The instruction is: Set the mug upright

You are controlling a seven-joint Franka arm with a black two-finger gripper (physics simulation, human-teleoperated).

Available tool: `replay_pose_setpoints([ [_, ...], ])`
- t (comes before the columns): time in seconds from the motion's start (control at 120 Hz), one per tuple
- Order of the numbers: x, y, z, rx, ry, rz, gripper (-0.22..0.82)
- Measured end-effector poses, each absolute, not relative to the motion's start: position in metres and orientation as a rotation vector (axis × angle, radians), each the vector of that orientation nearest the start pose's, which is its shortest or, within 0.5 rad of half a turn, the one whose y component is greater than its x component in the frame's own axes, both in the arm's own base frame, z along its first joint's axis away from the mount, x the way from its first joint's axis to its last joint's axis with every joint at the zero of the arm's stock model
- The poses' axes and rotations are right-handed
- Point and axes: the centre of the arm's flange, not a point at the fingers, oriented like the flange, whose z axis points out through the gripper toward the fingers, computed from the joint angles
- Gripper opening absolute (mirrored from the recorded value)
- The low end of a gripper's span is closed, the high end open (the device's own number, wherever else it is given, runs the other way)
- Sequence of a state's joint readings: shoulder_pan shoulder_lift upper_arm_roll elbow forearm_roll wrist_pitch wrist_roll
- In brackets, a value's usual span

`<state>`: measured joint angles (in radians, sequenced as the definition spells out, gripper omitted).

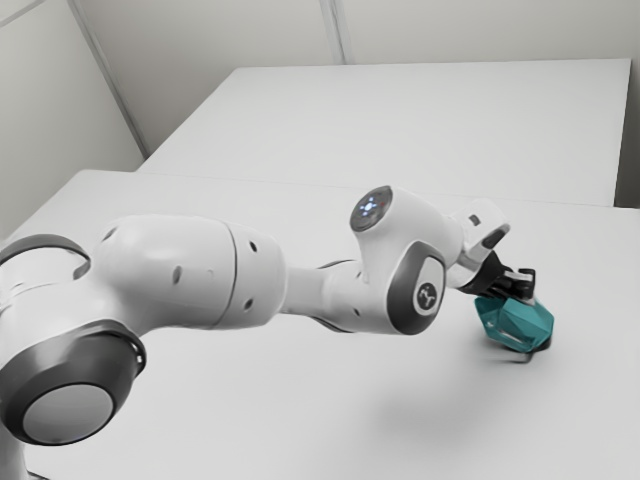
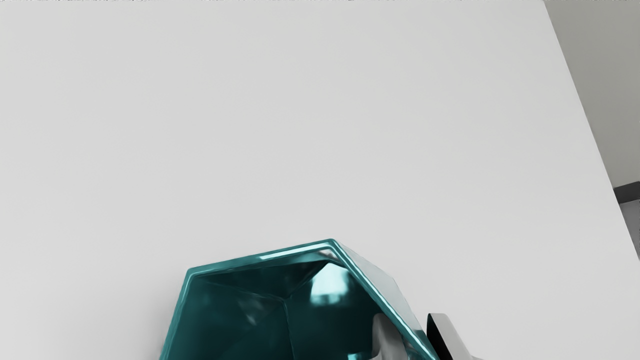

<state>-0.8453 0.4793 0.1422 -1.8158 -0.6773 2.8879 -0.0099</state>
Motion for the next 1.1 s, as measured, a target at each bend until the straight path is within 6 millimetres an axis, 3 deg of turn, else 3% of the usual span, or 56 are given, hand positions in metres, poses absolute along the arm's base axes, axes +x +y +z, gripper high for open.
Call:
replay_pose_setpoints([
  [0.233,0.544,-0.429,0.353,-3.535,0.207,-0.845,-0.16],
  [0.325,0.543,-0.417,0.376,-3.552,0.189,-0.849,-0.17],
  [0.375,0.552,-0.387,0.390,-3.557,0.133,-0.822,-0.18],
  [0.517,0.591,-0.249,0.434,-3.481,0.005,-0.732,-0.18],
  [0.608,0.607,-0.170,0.442,-3.403,-0.048,-0.618,-0.17],
  [0.683,0.610,-0.124,0.440,-3.337,-0.060,-0.508,-0.17],
  [0.775,0.610,-0.086,0.431,-3.249,-0.039,-0.381,-0.17],
  [1.025,0.607,-0.016,0.402,-3.069,-0.031,-0.113,-0.17],
  [1.1,0.608,-0.005,0.398,-3.039,-0.043,-0.056,-0.17],
])
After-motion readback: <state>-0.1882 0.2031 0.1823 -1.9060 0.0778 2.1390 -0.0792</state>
